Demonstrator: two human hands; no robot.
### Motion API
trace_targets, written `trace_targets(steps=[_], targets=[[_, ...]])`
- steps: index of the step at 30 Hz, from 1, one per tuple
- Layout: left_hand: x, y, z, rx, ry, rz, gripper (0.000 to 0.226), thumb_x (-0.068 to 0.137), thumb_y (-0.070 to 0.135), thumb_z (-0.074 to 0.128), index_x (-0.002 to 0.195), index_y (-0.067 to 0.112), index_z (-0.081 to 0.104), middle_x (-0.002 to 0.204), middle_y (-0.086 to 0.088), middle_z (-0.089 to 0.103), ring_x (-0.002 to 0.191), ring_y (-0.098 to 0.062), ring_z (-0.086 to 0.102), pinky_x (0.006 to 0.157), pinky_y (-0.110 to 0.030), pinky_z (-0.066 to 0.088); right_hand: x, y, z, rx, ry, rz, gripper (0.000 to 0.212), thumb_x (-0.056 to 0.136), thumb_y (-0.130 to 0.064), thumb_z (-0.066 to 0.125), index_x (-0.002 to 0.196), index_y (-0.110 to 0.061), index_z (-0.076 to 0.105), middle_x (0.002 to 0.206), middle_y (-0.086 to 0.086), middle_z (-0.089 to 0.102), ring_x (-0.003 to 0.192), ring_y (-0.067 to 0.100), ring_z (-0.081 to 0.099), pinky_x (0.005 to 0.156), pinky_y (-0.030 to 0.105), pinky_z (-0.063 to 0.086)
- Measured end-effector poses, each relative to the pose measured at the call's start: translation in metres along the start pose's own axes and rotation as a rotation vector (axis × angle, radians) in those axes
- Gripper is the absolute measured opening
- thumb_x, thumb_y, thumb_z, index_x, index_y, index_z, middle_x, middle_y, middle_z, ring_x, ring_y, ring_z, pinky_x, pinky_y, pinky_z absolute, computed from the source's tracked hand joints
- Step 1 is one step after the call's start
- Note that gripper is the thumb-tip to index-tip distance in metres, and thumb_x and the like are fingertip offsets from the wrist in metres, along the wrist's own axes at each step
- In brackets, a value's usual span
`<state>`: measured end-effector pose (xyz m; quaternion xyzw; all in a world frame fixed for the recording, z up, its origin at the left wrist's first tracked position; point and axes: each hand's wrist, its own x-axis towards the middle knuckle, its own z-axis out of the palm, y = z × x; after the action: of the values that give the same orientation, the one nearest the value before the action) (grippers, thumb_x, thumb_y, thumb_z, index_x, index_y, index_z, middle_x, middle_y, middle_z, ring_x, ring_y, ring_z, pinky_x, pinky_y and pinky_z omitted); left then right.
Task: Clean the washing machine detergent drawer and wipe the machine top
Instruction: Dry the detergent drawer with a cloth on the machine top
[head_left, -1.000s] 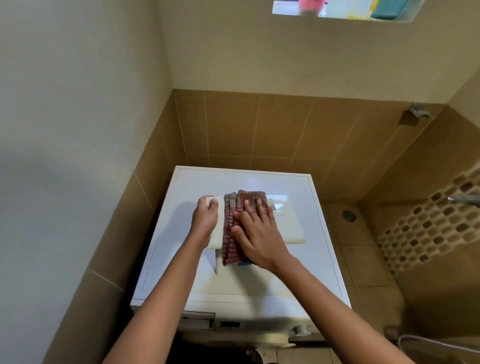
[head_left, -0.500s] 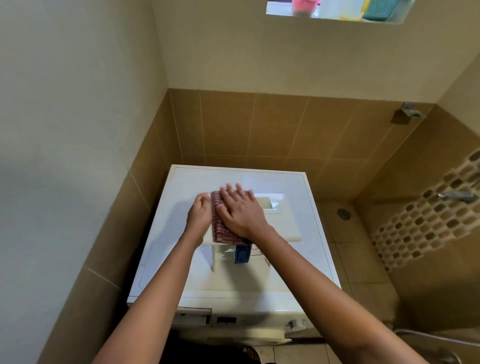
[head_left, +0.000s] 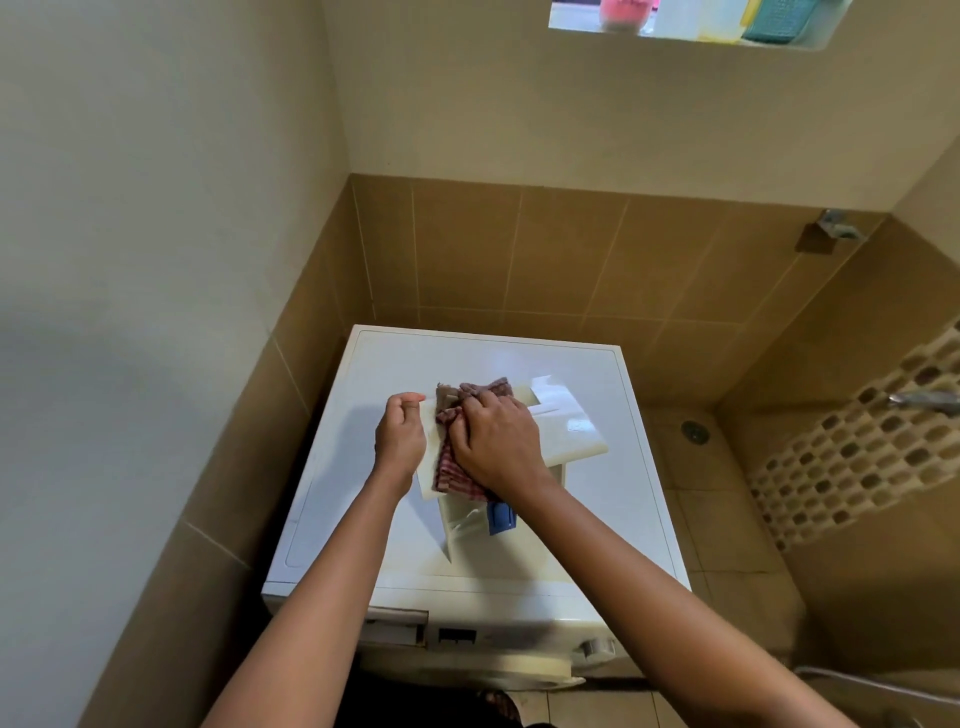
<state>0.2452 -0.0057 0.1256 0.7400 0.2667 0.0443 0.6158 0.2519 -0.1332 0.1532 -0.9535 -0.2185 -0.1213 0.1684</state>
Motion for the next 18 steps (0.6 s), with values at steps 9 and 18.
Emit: trace_targets(steps=[9, 18], targets=[[-0.004, 0.002, 0.006, -0.008, 0.018, 0.075, 0.019, 0.104, 0.023, 0.038, 0.116, 0.017, 0.052, 0.114, -0.005, 0.059, 0.099, -0.02, 0.058, 0.074, -0.026, 0.05, 0.002, 0.032, -0.013, 0.034, -0.201, -0.132, 0.032, 0.097, -0.037, 0.037, 0.114, -0.016, 0.055, 0.112, 0.003, 0.06, 0.104, 0.022, 0.052, 0.091, 0.036, 0.033], [-0.012, 0.006, 0.014, 0.049, 0.04, 0.151, 0.021, 0.104, 0.02, 0.038, 0.119, 0.014, 0.053, 0.106, -0.001, 0.056, 0.083, -0.009, 0.053, 0.06, -0.014, 0.043, -0.018, 0.054, -0.013, -0.082, 0.105, 0.232, 0.046, 0.085, -0.035, 0.025, 0.096, -0.008, 0.061, 0.101, 0.011, 0.062, 0.1, 0.03, 0.055, 0.093, 0.04, 0.037]])
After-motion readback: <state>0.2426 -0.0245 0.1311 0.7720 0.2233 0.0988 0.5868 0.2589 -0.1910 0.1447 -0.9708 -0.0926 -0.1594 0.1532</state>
